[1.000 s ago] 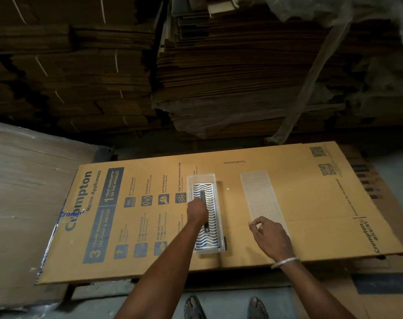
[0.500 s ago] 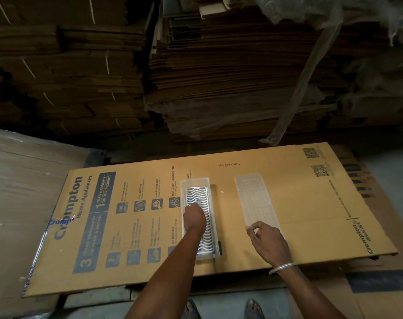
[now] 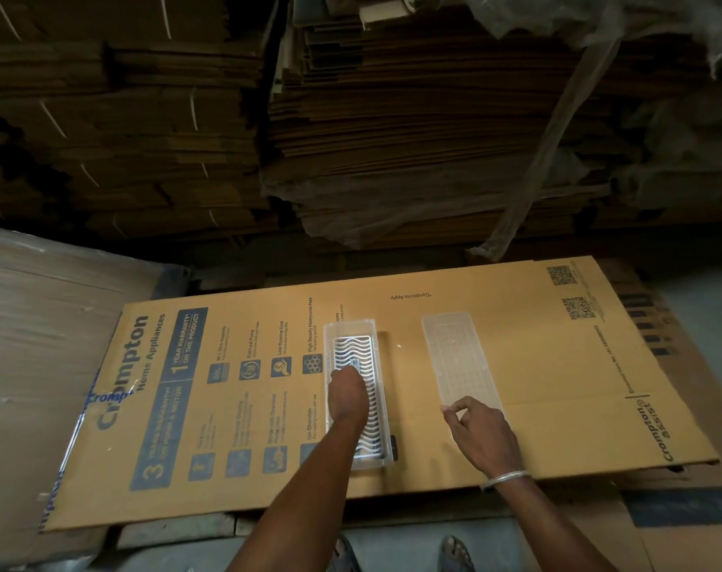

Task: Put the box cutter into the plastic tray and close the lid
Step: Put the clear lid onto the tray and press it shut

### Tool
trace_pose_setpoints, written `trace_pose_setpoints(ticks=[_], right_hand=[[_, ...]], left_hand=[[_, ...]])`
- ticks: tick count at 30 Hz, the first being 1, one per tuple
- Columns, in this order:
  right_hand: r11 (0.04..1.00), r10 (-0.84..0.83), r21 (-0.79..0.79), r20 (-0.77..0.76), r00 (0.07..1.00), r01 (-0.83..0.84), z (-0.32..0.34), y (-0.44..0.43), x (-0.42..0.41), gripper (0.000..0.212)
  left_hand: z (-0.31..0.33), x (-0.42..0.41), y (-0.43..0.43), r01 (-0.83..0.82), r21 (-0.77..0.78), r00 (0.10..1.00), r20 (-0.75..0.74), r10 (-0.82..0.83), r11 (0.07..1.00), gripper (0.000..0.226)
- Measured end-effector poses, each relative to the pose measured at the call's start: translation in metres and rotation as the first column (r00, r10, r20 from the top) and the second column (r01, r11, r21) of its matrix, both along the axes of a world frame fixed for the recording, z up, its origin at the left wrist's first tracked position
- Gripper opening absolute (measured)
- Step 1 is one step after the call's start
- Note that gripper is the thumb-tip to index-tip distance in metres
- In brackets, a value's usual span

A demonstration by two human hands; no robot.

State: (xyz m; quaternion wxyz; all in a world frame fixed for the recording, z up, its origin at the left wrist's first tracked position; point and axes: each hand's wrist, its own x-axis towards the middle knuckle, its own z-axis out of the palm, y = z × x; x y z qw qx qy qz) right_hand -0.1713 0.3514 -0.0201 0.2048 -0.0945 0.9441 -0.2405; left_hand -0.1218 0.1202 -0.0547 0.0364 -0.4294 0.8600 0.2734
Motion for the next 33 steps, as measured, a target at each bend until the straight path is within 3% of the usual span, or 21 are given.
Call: trace_pose_setpoints(ticks=[7,13,17,25,33], right_hand=[[0.989,-0.021,0.141,-0.174,0.984,0.046,-0.014,-0.002,-0.016,0.046],[0.953,-0.054,0.293,-0.080,0.995,0.076,-0.026,-0.002,-0.027,0.093],[0.956,-0.058,0.287,-0.013,0.998,0.059,-0.032,-0.003,-0.025,0.096],[0.938,-0.016,0.345,-0.020,1.000,0.022,-0.034,-0.003,-0.024,0.121],[0.944,-0.030,0.328,0.023,0.999,0.021,-0.018,-0.018,-0.018,0.121]], left_hand=[[0.000,0.007,-0.007,0.038,0.001,0.999,-0.005,-0.038,0.999,0.024],[0.034,0.032,-0.013,-0.024,0.065,0.983,-0.183,0.036,0.998,0.028],[0.037,0.066,-0.026,-0.009,0.165,0.956,-0.288,0.056,0.986,0.017],[0.028,0.098,-0.035,-0.091,0.392,0.940,-0.270,0.209,0.915,0.024],[0.019,0.104,-0.036,-0.124,0.467,0.948,-0.205,0.243,0.876,0.016]])
